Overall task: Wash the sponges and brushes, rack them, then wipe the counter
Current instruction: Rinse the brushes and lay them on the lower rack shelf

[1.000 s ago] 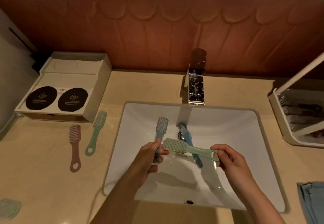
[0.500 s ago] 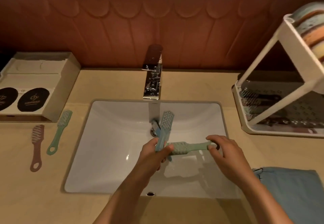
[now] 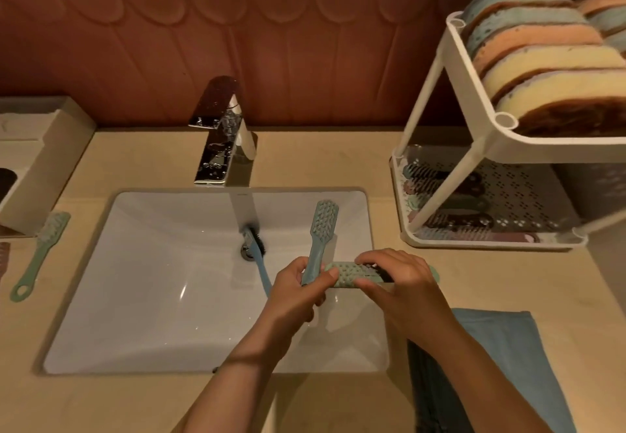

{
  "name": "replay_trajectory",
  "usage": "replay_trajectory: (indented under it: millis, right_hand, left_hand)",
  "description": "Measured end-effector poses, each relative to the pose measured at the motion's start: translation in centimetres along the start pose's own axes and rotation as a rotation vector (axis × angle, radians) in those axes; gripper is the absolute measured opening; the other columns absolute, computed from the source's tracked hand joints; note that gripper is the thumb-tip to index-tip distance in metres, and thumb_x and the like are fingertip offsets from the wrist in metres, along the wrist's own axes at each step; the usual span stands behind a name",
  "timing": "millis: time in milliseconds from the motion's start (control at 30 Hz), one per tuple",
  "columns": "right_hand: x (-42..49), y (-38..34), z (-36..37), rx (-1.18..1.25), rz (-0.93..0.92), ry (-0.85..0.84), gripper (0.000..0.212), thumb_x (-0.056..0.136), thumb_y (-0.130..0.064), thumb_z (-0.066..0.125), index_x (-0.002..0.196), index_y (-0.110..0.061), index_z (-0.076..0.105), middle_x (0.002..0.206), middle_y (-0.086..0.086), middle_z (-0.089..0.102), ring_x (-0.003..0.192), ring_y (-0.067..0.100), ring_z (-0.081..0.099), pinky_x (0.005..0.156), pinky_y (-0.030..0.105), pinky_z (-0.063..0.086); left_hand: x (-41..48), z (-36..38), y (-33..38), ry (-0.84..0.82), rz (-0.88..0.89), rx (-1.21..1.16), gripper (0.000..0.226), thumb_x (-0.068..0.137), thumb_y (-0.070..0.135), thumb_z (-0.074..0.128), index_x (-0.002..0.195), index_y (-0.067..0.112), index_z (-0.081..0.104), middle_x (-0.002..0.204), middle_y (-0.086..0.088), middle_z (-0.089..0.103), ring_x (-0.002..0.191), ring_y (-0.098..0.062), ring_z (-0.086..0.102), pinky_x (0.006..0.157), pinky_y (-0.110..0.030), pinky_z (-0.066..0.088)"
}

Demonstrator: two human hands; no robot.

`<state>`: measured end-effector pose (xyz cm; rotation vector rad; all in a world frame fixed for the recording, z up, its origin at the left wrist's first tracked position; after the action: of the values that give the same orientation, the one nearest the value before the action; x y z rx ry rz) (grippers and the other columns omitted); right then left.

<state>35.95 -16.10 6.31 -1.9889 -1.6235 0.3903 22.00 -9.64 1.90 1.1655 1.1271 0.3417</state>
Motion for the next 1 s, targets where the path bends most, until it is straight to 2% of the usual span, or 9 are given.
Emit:
replay_trajectory:
  millis: [100,167,200,267,367,467,633,800,1000]
  right_hand:
    - [-0.3,3.1,-2.0,0.131,0.190,0.020,0.021,0.080,-0.031,0.062,0.098,-0.022,0.066,0.093,-0.017,0.062,0.096,0.013,0.058,0.088,0.042,0.047]
    - [-0.8,5.8,-3.7,0.163,0.322,0.050,0.021,0.080,-0.022,0.068,0.101,-0.024,0.066,0.091,-0.025,0.053,0.104,0.015,0.053,0.096,0.042,0.043]
    - [-1.0,7.1,-4.7,0.146,0.360,0.088,0.023,0.079,-0.019,0.069,0.102,-0.023,0.067,0.090,-0.024,0.052,0.105,0.017,0.052,0.096,0.041,0.043]
    - [-1.2,9.4,-6.7,0.094,0.410,0.182,0.024,0.079,-0.017,0.071,0.102,-0.022,0.067,0.093,-0.015,0.055,0.106,0.021,0.052,0.093,0.041,0.044]
    - [-0.6,12.9,-9.0,-0.020,0.457,0.271,0.024,0.079,-0.019,0.070,0.103,-0.021,0.068,0.099,0.002,0.066,0.107,0.029,0.053,0.094,0.047,0.042]
    - [1.2,17.0,-10.7,-0.113,0.553,0.269,0.024,0.083,-0.020,0.067,0.107,-0.019,0.068,0.109,0.013,0.067,0.113,0.035,0.049,0.098,0.040,0.030]
    - [4.4,19.9,-10.2,-0.087,0.554,0.174,0.024,0.086,-0.019,0.062,0.110,-0.018,0.065,0.118,0.013,0.063,0.112,0.031,0.054,0.094,0.038,0.042]
    - [5.8,21.4,-9.1,-0.079,0.545,0.029,0.024,0.087,-0.016,0.062,0.110,-0.013,0.066,0.121,0.013,0.062,0.112,0.031,0.053,0.091,0.031,0.040]
    - [4.7,22.1,-8.0,-0.086,0.524,0.016,0.023,0.087,-0.019,0.062,0.109,-0.018,0.069,0.121,0.012,0.063,0.111,0.032,0.055,0.094,0.037,0.044]
  left_hand:
    - [0.3,1.2,0.2,0.062,-0.067,-0.088,0.014,0.093,0.029,0.053,0.089,0.015,0.056,0.078,0.000,0.064,0.052,-0.008,0.040,0.046,-0.019,0.028]
    - [0.7,1.9,0.3,0.083,-0.095,-0.114,0.016,0.095,0.025,0.048,0.085,0.015,0.056,0.079,-0.002,0.066,0.050,-0.009,0.040,0.046,-0.020,0.028]
    - [0.8,2.2,0.5,0.089,-0.102,-0.122,0.018,0.095,0.023,0.047,0.084,0.014,0.057,0.078,-0.003,0.065,0.050,-0.009,0.040,0.045,-0.019,0.027]
    - [1.2,2.7,0.7,0.100,-0.106,-0.142,0.020,0.096,0.020,0.044,0.084,0.012,0.057,0.076,-0.003,0.065,0.047,-0.009,0.040,0.044,-0.019,0.025]
    - [1.7,3.3,0.9,0.125,-0.102,-0.165,0.017,0.095,0.018,0.044,0.087,0.010,0.057,0.074,0.000,0.065,0.045,-0.008,0.040,0.042,-0.019,0.026]
    - [1.9,4.4,1.2,0.132,-0.101,-0.181,0.017,0.095,0.017,0.042,0.088,0.011,0.057,0.074,-0.001,0.064,0.046,-0.008,0.040,0.043,-0.020,0.026]
    - [1.5,4.6,1.0,0.123,-0.103,-0.159,0.017,0.094,0.016,0.041,0.088,0.011,0.056,0.076,0.000,0.060,0.049,-0.009,0.040,0.046,-0.021,0.026]
    - [1.3,4.7,1.1,0.121,-0.112,-0.157,0.016,0.094,0.015,0.042,0.085,0.013,0.056,0.074,0.001,0.058,0.049,-0.009,0.040,0.045,-0.020,0.026]
    - [1.4,4.2,0.9,0.145,-0.116,-0.128,0.014,0.093,0.015,0.044,0.086,0.012,0.056,0.072,0.001,0.055,0.049,-0.009,0.039,0.046,-0.021,0.027]
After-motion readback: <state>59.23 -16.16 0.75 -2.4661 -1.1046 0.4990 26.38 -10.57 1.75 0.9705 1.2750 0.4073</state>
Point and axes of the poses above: each hand's wrist, its own x-axis towards the middle knuckle, its own z-axis out of the palm, y = z × x, the point moved 6 cm from there along x, towards the middle knuckle
